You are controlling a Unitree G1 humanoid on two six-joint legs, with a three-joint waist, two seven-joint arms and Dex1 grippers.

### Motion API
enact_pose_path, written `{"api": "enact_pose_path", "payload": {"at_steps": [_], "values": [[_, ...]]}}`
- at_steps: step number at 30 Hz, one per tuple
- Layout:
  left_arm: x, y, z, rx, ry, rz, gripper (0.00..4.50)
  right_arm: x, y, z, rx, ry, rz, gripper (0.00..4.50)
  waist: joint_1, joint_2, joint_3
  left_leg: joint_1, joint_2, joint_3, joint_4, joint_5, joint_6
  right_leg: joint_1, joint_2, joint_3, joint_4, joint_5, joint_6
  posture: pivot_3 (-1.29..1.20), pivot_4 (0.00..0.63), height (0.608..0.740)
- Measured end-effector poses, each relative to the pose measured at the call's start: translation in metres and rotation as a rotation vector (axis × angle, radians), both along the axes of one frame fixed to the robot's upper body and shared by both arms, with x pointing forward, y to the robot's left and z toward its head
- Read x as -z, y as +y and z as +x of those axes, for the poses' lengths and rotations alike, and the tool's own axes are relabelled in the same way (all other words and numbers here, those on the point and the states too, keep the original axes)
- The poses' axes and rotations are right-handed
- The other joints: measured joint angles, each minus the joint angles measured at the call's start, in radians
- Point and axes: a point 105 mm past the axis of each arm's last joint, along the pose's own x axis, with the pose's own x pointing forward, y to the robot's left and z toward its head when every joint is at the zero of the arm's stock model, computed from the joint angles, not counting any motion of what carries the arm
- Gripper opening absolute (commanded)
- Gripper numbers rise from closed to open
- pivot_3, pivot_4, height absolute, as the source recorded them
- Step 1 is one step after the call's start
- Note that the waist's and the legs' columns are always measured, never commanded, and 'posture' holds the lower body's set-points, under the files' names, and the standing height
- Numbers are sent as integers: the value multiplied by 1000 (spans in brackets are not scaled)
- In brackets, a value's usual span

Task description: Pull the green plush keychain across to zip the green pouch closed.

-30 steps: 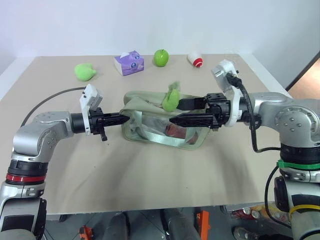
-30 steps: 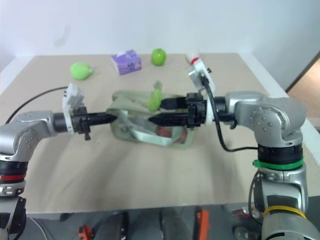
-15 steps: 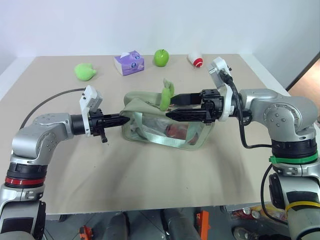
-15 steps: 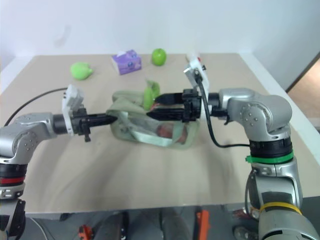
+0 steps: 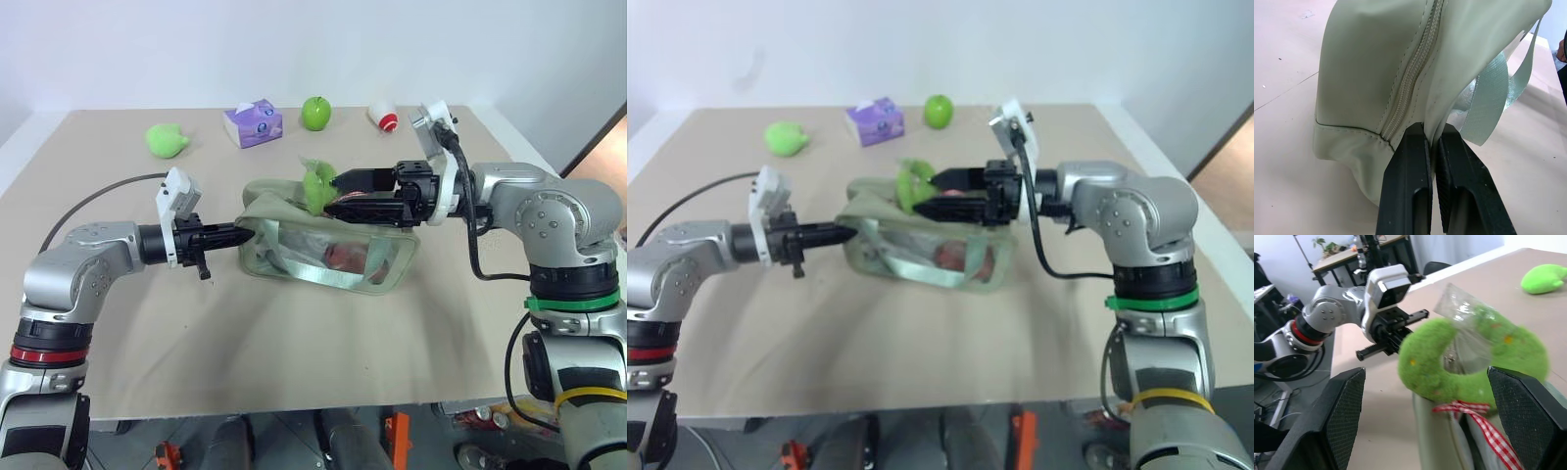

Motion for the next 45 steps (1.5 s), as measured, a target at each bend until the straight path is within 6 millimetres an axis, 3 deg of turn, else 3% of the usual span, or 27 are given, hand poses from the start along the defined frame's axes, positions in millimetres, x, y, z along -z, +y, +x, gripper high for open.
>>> {"api": "enact_pose_path", "payload": {"at_steps": [8,15,21,27,28,45], "values": [[1,0,1,-1,4,-7,0,0,13,-9,-58,-25,-18,4114,0,0,0,0,0,0,0,0,0,0,0,0,0,0,0,0,150,740],[1,0,3,-4,9,-15,0,17,30,-8,-91,-53,-111,4114,0,0,0,0,0,0,0,0,0,0,0,0,0,-1,-1,0,150,740],[2,0,3,-7,11,-17,0,24,42,12,-42,-68,-148,2279,0,0,0,0,0,0,0,0,0,0,0,0,0,-1,-1,0,150,740],[2,0,1,-10,12,-22,0,25,40,16,-30,-69,-153,189,0,0,0,0,0,-1,-1,0,0,0,0,-1,0,0,0,0,150,740],[2,0,1,-14,12,-23,0,25,41,16,-32,-68,-153,42,0,0,0,0,0,-1,-1,0,0,0,0,-1,0,0,0,0,150,740],[2,-8,-1,21,11,-40,0,17,29,13,-48,-63,-132,42,2,0,0,-1,0,-1,0,0,0,0,0,-1,0,-1,-1,0,150,740]]}}
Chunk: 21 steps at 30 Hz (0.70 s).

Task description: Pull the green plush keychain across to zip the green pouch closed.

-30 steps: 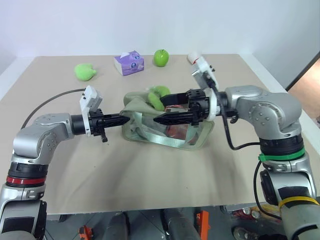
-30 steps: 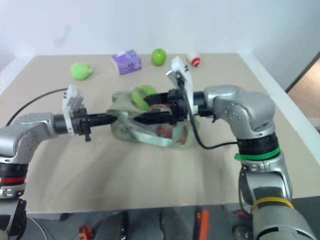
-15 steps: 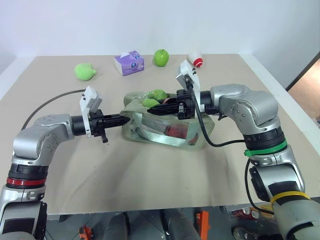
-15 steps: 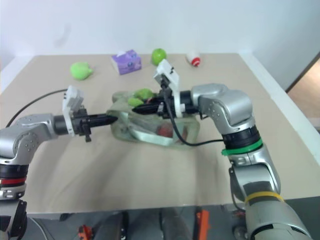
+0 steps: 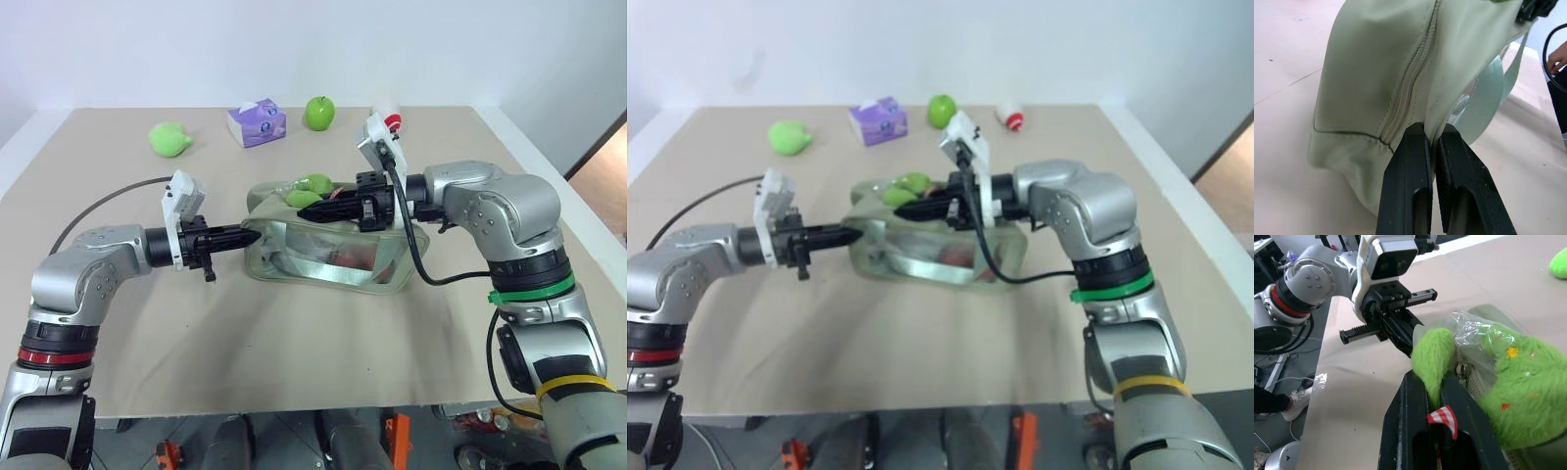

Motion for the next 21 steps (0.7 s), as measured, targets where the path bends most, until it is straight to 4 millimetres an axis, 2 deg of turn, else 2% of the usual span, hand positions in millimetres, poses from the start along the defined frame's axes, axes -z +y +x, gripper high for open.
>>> {"api": "enact_pose_path", "payload": {"at_steps": [1,2,3,5,8,21], "values": [[0,0,0,1,-1,2,0,-1,0,0,1,-4,4,734,0,0,0,0,0,0,0,0,0,0,0,0,0,0,0,0,150,740],[0,0,0,0,-1,3,0,-2,-1,0,2,-7,9,973,0,0,0,0,0,0,0,0,0,0,0,0,0,0,0,0,150,740],[1,1,2,-7,7,2,0,-10,-5,0,4,-24,43,1437,0,0,0,0,0,0,0,0,0,0,0,0,0,0,0,0,150,740],[1,1,2,-8,7,2,0,-19,-9,-3,-3,-49,72,2054,0,0,0,0,0,0,0,0,0,0,0,0,0,0,0,0,150,740],[1,1,2,-9,7,2,0,-22,-8,-5,-8,-67,80,3084,0,0,0,0,0,0,0,0,0,0,0,0,0,0,0,0,150,740],[1,2,2,-10,6,4,0,-19,-8,-4,-18,-66,66,3084,0,0,0,0,0,0,0,0,0,0,0,0,0,0,-1,0,150,740]]}}
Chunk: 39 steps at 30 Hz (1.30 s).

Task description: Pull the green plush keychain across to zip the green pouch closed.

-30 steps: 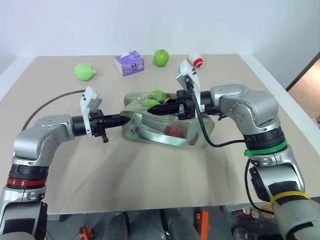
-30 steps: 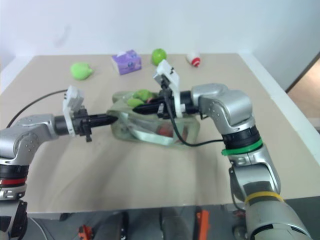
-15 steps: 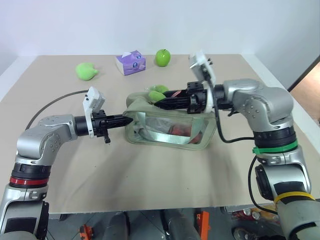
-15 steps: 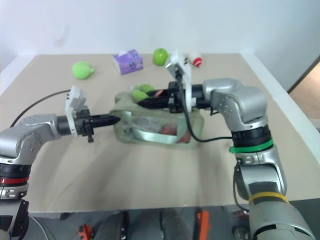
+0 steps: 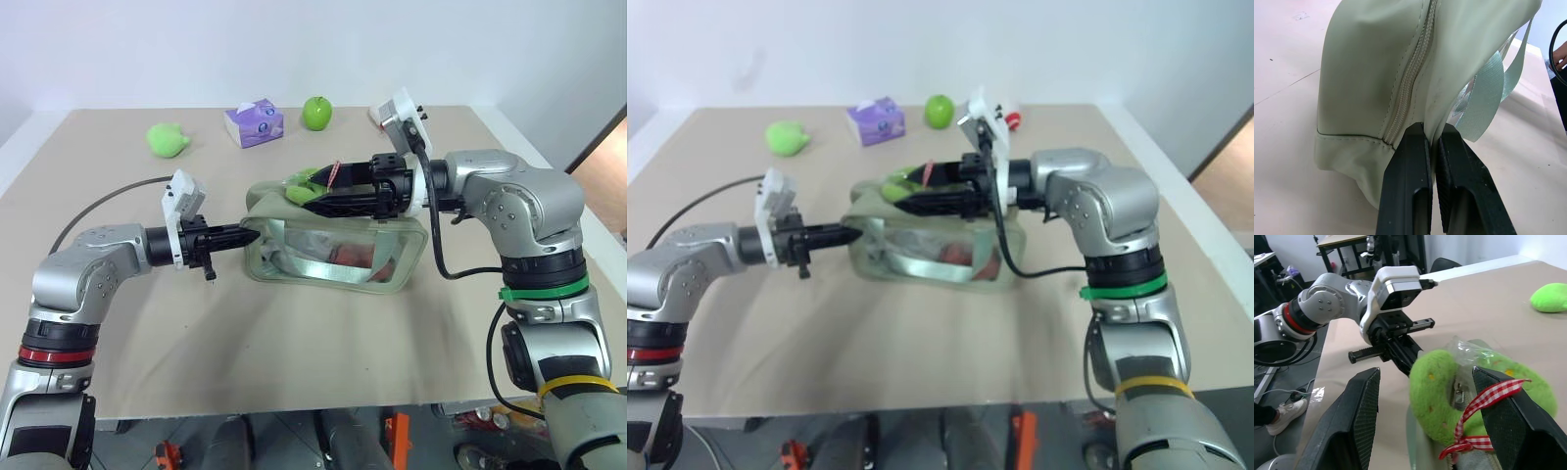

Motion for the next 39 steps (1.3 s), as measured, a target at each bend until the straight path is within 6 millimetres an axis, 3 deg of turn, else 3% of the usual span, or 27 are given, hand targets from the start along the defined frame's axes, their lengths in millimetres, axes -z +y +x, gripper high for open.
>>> {"api": "enact_pose_path", "payload": {"at_steps": [2,3,11,12,23,25,31,39], "values": [[0,0,0,-1,0,0,0,0,0,0,-2,1,-1,3084,0,0,0,0,0,0,0,0,0,0,0,0,0,0,0,0,150,740],[0,0,0,-1,0,0,0,0,0,0,-2,3,-1,2843,0,0,0,0,0,0,0,0,0,0,0,0,0,0,0,0,150,740],[0,0,0,-4,-1,0,0,12,-1,8,35,42,-43,148,0,0,0,0,0,0,0,0,0,0,0,0,0,0,0,0,150,740],[0,0,0,-4,-1,0,0,14,0,9,37,41,-53,66,0,0,0,0,0,0,0,0,0,0,0,0,0,0,0,0,150,740],[1,0,0,-5,0,-1,0,16,0,12,46,-14,-106,66,0,0,0,0,0,0,0,0,0,0,0,0,0,0,0,0,150,740],[1,1,-1,-6,1,-2,0,6,-7,16,63,-27,-94,66,0,0,0,0,0,0,0,0,0,0,0,0,0,0,0,0,150,740],[1,2,-1,-8,1,-4,0,-53,-39,11,107,-151,27,66,1,0,0,0,0,0,-2,0,0,0,0,0,0,-1,-2,0,150,740],[1,-3,0,3,-7,-14,0,-40,-68,-3,115,-218,-88,66,10,0,0,0,0,1,-2,0,0,-1,-1,0,0,-2,-1,0,150,740]]}}
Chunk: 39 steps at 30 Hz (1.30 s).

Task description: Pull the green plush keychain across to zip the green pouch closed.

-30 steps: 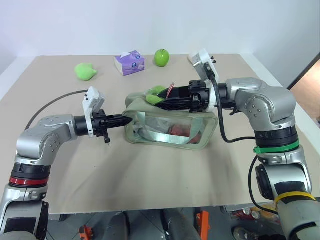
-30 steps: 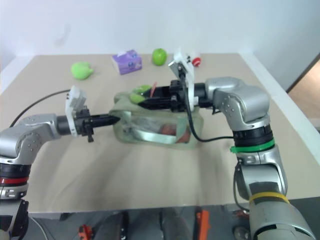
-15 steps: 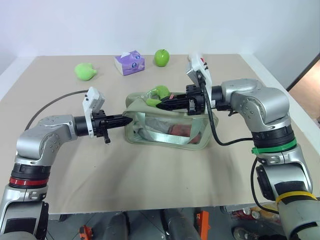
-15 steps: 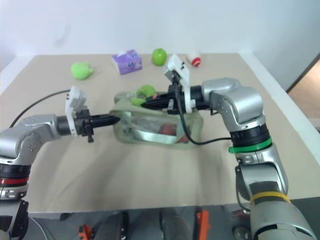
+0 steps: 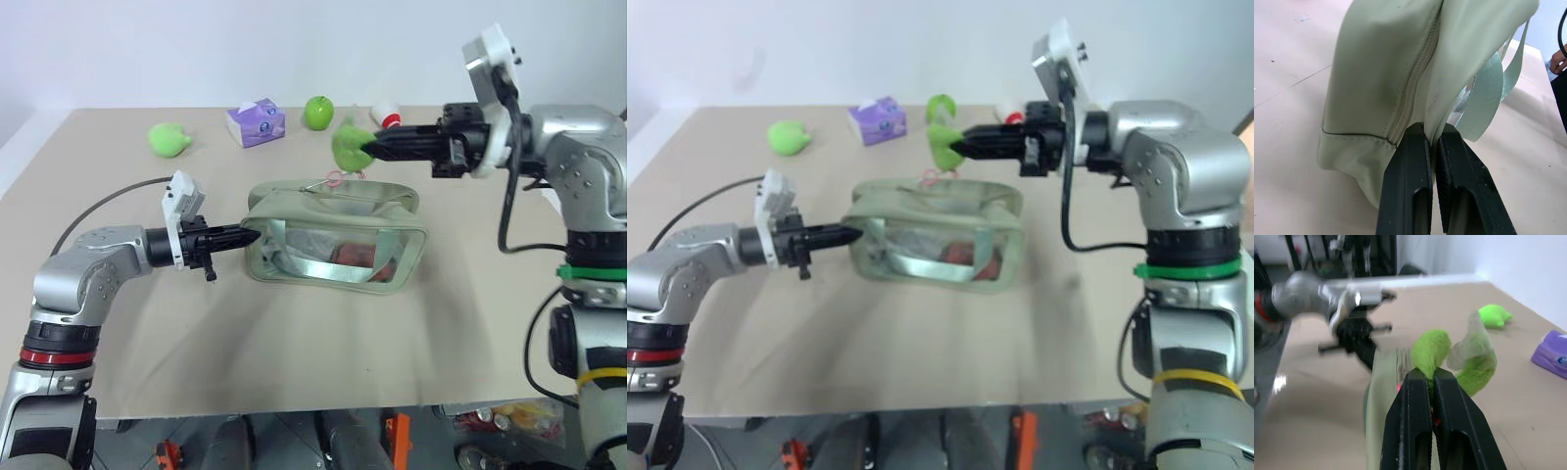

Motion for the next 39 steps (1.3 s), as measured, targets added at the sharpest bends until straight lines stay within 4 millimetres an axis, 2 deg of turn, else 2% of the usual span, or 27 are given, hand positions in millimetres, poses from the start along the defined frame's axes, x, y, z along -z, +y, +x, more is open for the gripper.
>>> {"api": "enact_pose_path", "payload": {"at_steps": [4,11,14,15,17,20,26,28,31,35,37,39], "values": [[0,0,0,2,0,-1,0,0,-12,-7,14,-43,-70,66,2,0,0,1,0,1,0,0,0,0,0,0,0,0,0,0,150,740],[1,-1,0,3,2,-2,0,3,-37,-8,84,-104,-184,66,3,0,0,1,0,1,0,0,0,0,-1,0,0,0,0,0,150,740],[1,-1,0,3,2,-2,0,3,-54,-6,134,-139,-251,66,4,0,0,1,-1,2,0,0,0,0,-1,0,0,0,0,0,150,740],[1,-1,0,5,2,-3,0,3,-69,-5,176,-179,-333,66,4,0,0,1,-1,2,0,0,0,0,-2,0,-1,0,0,0,150,740],[1,-1,0,4,4,-3,0,6,-84,-2,221,-200,-407,66,4,0,0,1,-1,2,0,0,0,0,-2,0,-1,0,0,0,150,740],[2,-1,0,4,5,-4,0,23,-117,4,292,-216,-618,66,3,0,0,2,-1,4,0,0,0,0,-2,1,-1,0,0,0,150,740],[2,-1,-1,6,7,-6,0,57,-150,7,297,-244,-917,66,2,1,0,3,-1,4,0,0,0,1,-2,2,0,0,0,0,150,740],[2,-1,-1,8,8,-8,0,78,-153,5,269,-219,-966,66,3,1,0,3,-1,4,0,0,0,1,-2,2,0,0,0,0,150,740],[3,-1,-2,8,10,-9,0,105,-147,5,238,-195,-974,66,2,1,0,3,-1,4,0,0,0,1,-2,2,0,0,1,0,150,740],[3,-1,-2,6,15,-12,0,140,-125,13,207,-227,-954,66,1,1,0,4,0,4,1,0,0,2,-1,2,1,1,1,0,150,740],[3,-1,-1,4,18,-12,0,163,-107,21,206,-249,-924,66,0,1,0,5,0,3,2,0,0,2,-1,2,1,2,1,0,150,740],[4,-1,-2,5,25,-14,0,177,-94,25,202,-267,-900,66,0,1,0,4,-1,4,3,1,-1,2,-1,2,1,3,2,0,150,740]]}}
